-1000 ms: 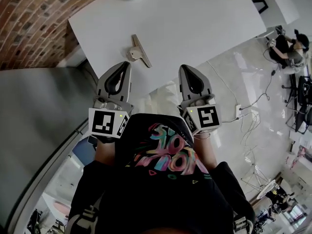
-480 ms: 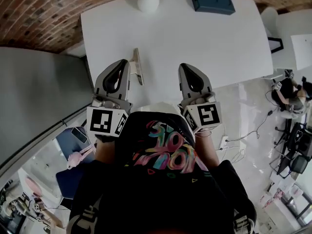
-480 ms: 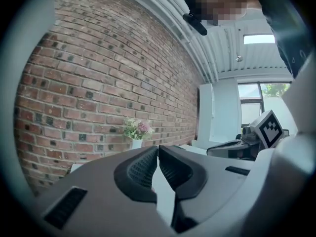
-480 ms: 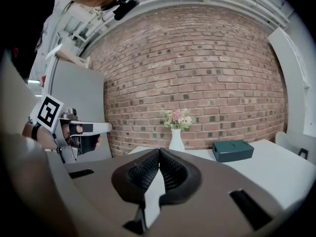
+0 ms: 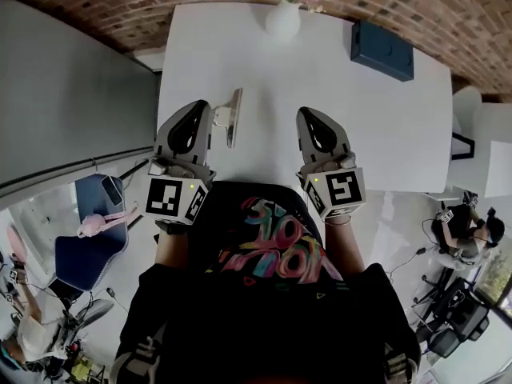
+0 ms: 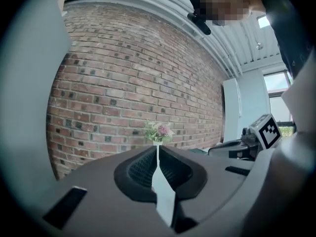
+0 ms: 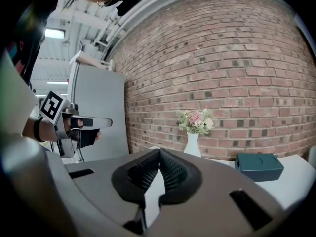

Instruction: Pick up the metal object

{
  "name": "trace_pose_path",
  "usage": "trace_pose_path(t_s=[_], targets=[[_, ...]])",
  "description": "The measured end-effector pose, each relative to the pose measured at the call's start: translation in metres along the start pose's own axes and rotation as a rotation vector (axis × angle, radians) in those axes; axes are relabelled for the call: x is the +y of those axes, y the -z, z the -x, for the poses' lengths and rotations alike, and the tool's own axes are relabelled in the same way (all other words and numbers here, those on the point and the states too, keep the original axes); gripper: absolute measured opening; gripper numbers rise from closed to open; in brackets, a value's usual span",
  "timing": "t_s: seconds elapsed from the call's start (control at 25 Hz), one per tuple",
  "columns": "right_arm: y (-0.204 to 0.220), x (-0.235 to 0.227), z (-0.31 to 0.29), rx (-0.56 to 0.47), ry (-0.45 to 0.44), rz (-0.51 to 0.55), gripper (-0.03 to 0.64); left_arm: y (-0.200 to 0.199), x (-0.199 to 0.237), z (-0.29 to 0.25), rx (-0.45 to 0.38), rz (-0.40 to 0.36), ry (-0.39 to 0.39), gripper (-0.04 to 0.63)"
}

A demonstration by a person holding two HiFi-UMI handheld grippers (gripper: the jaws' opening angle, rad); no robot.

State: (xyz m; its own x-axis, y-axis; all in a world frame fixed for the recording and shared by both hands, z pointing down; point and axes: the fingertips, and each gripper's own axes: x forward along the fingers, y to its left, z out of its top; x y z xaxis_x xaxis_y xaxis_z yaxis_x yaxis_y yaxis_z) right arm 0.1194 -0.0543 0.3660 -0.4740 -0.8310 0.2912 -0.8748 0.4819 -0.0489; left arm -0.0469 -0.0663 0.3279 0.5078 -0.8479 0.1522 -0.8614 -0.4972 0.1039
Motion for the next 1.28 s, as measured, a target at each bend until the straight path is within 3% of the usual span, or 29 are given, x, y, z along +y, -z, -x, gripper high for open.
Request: trace_pose_path(t_s=[0.4,0.72,1.08,1.12,1.24,1.28], targets=[[-0.012,0.002,-0.024,-0.021,-0.019,0.002,0.018,0.002,0.02,-0.007,0.022,-0.008,-0.011,0.032],[-0.007,0.006,-0.025,0.026,-0.001,0.008,0.018,0.012,0.022,-0.009,0.03,0.002,0.024,0.032],[-0.011,0.014,-0.03,-0.013,0.0,0.006,0.018,0.023,0.024,-0.006,0.045,0.041,0.067,0.034],[-0.01,0.015,-0.03,-0.01,-0.002,0.007,0.018,0.024,0.024,-0.007,0.05,0.044,0.077,0.039],[-0.002,0.017,-0.029,0.021,-0.01,0.021,0.018,0.032,0.02,-0.01,0.093,0.052,0.123,0.175],[0.0,0.017,-0.029,0.026,-0.01,0.022,0.018,0.035,0.019,-0.011,0.109,0.048,0.133,0.187]])
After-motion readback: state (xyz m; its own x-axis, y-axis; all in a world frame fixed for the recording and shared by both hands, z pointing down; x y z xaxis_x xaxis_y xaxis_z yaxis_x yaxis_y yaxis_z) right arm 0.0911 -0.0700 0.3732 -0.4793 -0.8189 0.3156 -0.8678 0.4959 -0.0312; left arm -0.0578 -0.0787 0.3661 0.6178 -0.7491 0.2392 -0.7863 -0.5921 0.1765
